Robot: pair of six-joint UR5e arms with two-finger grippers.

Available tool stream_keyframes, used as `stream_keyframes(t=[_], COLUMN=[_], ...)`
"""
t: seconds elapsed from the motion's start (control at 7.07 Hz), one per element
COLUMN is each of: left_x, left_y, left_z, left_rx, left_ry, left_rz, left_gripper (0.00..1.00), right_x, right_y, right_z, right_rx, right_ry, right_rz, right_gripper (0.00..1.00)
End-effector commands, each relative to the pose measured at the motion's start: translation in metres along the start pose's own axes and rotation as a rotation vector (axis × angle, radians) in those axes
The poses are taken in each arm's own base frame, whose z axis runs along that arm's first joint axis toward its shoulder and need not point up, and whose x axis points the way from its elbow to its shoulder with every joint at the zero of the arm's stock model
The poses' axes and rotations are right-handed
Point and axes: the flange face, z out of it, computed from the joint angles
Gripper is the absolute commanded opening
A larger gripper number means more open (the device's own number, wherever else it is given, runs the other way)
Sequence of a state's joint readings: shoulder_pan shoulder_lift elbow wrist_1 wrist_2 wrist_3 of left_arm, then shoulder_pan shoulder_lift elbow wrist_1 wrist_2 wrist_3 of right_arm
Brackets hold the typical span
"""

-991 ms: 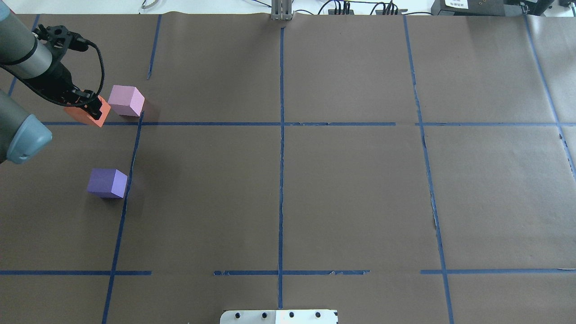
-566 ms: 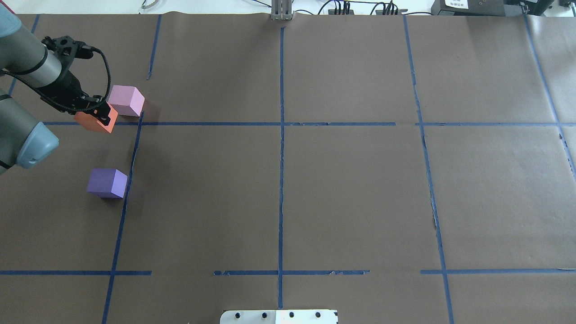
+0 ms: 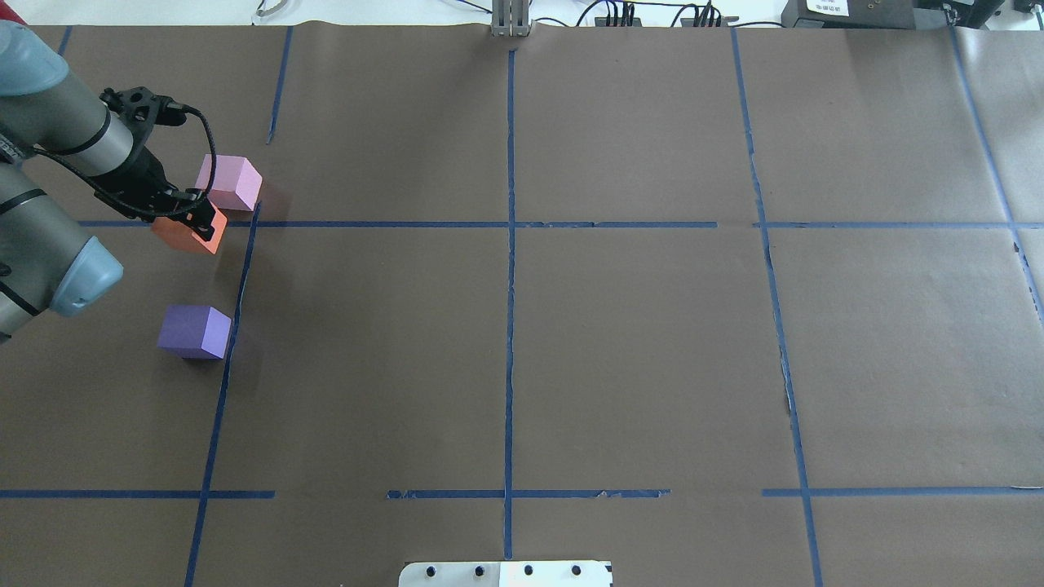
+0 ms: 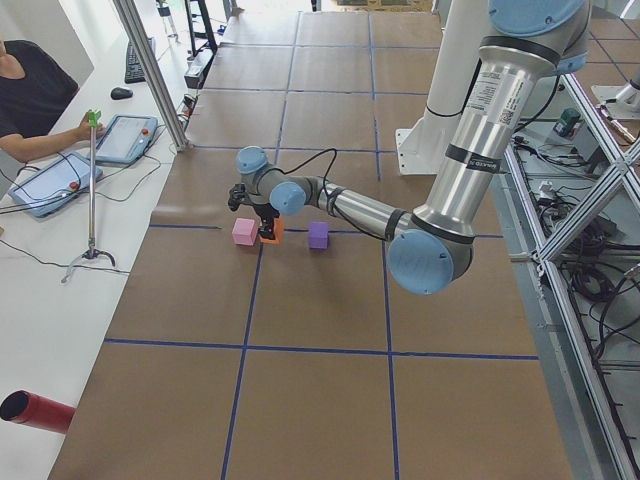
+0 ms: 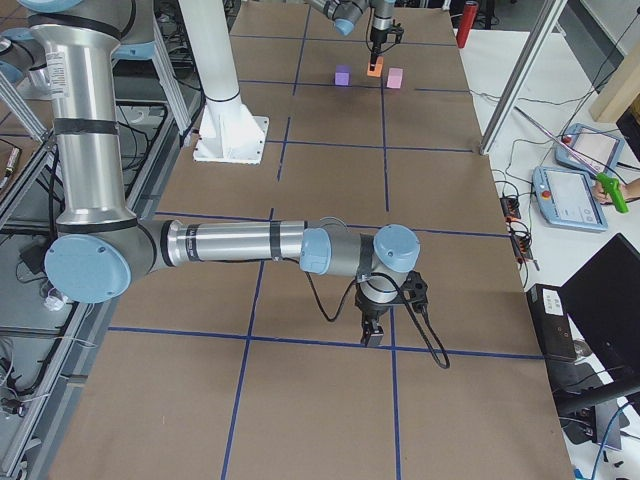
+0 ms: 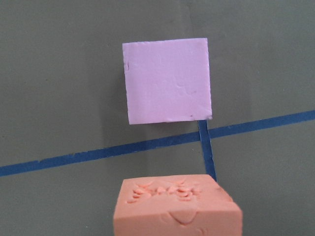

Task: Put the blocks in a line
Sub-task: 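Lower the orange cube between the pink and purple cubes with the left gripper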

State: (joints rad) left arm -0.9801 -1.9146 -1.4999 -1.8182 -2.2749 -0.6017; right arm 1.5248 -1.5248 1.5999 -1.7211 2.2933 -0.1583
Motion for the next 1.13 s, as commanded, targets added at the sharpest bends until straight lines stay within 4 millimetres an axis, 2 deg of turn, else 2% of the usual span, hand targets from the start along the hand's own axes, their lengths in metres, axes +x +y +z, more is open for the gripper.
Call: stream_keyframes(t=[0.0, 0.42, 0.99], left_x=[0.002, 0.01, 0.008], left_y=[0.0, 0.003, 0.004], left_z=[0.006, 0.016, 0.024], left_rx=[0.0, -0.03, -0.037], left_ry=[0.005, 0.021, 0.021], left_rz=[-0.033, -0.047, -0.047], left_gripper=[0.0, 0.0, 0.0], right_x=[0.0, 0.0, 0.0], right_y=[0.0, 0.0, 0.0], right_z=[0.0, 0.0, 0.0], right_rx=[0.0, 0.0, 0.0], right_ry=[0.0, 0.0, 0.0], right_rz=[0.0, 0.0, -0.001], right_gripper=[1.0, 1.0, 1.0])
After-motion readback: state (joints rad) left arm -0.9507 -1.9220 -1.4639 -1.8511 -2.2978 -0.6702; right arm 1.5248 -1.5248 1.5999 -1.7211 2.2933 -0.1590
